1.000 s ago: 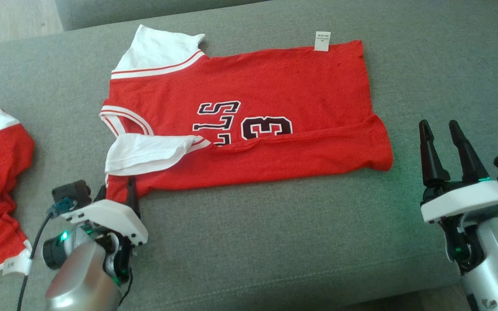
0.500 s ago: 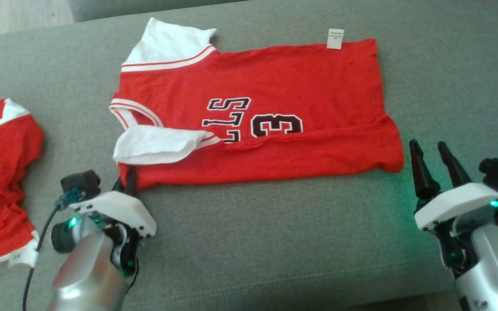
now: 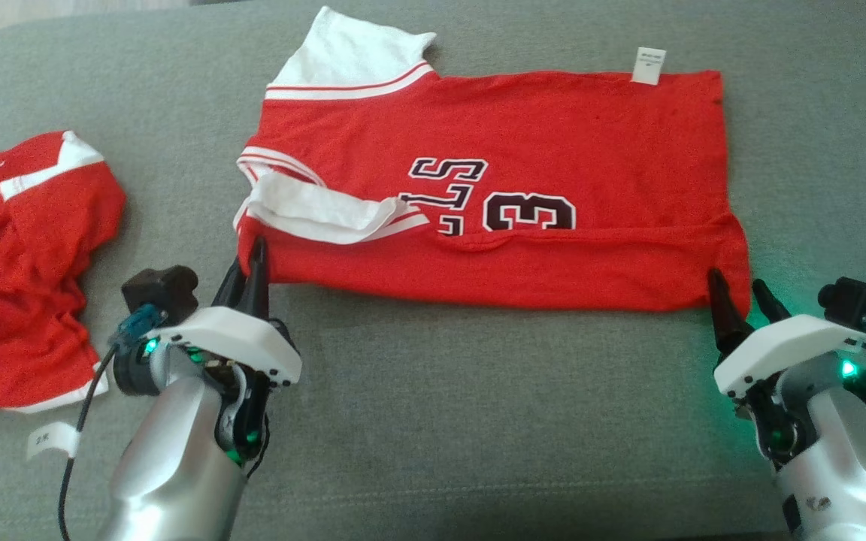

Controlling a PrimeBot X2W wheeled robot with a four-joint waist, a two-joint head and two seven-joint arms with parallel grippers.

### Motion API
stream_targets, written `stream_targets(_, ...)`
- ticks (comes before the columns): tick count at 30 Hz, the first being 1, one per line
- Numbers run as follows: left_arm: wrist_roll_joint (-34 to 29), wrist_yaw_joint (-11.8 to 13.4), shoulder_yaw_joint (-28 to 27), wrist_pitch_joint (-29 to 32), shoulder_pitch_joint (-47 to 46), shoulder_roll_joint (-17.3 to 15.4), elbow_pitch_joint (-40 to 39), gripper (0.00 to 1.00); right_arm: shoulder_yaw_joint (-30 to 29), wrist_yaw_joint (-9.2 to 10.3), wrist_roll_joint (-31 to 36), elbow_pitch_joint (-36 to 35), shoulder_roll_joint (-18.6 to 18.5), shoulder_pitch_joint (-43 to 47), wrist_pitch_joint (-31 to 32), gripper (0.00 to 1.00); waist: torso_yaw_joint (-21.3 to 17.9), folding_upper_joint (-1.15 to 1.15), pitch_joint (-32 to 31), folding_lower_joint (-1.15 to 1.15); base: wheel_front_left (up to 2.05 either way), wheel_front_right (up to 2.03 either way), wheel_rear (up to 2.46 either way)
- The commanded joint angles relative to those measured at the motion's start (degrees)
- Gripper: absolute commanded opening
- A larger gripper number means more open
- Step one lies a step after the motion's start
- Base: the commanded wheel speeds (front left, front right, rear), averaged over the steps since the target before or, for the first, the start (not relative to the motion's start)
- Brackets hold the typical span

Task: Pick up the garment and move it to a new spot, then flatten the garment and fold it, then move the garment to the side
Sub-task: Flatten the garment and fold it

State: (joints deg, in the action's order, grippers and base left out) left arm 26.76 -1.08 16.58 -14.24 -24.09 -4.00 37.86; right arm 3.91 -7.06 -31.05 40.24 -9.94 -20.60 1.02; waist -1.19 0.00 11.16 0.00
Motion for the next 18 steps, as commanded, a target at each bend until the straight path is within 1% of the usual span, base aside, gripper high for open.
stream_targets(1,-0.41,-0.10,-1.68,-0.74,-1.30,-0.76,-2.16,0.00,0.80,-0.43,0.59,-1.08,0.00,-1.95,-0.39,1.00,0.50,0.00,0.33,0.00,0.00,0.00,0.00)
stream_targets(5,-0.60,-0.07,-1.32,-0.75,-0.63,-0.52,-3.79,0.00,0.59,-0.43,0.96,2.85,0.27,-3.30,-0.37,1.00,1.27,0.00,0.39,0.00,0.00,0.00,0.00)
stream_targets(7,-0.65,-0.06,-1.15,-0.75,-0.38,-0.49,-4.20,0.00,1.49,-0.43,0.66,4.08,0.64,-3.79,0.20,1.00,1.54,0.00,0.31,0.00,0.00,0.00,0.00)
stream_targets(8,-0.66,-0.05,-1.09,-0.75,-0.27,-0.52,-4.30,0.00,2.73,-0.43,0.34,4.12,0.73,-3.92,0.68,0.36,1.64,0.00,0.23,0.00,0.00,0.00,0.00)
stream_targets(9,-0.65,-0.05,-1.05,-0.75,-0.16,-0.58,-4.34,0.00,3.73,-0.43,0.02,3.98,0.51,-3.95,0.60,0.00,1.69,0.00,0.10,0.00,0.00,0.00,0.00)
stream_targets(14,-0.39,0.21,-1.05,-0.58,0.49,-1.04,-3.97,0.00,6.24,-0.43,-0.66,4.46,-1.76,-4.09,-0.47,0.00,1.56,0.00,-1.05,0.00,0.00,0.00,0.00)
stream_targets(15,-0.22,0.29,-1.07,-0.37,0.74,-1.24,-3.73,0.00,6.79,-0.43,-0.78,4.64,-2.80,-4.39,-0.72,0.00,1.39,0.00,-1.60,0.00,0.00,0.00,0.00)
stream_targets(18,0.04,0.27,-0.97,0.06,1.17,-1.51,-3.37,0.00,7.60,-0.43,-1.11,4.61,-4.41,-4.80,-0.25,0.00,1.18,0.00,-2.64,0.00,0.00,0.00,0.00)
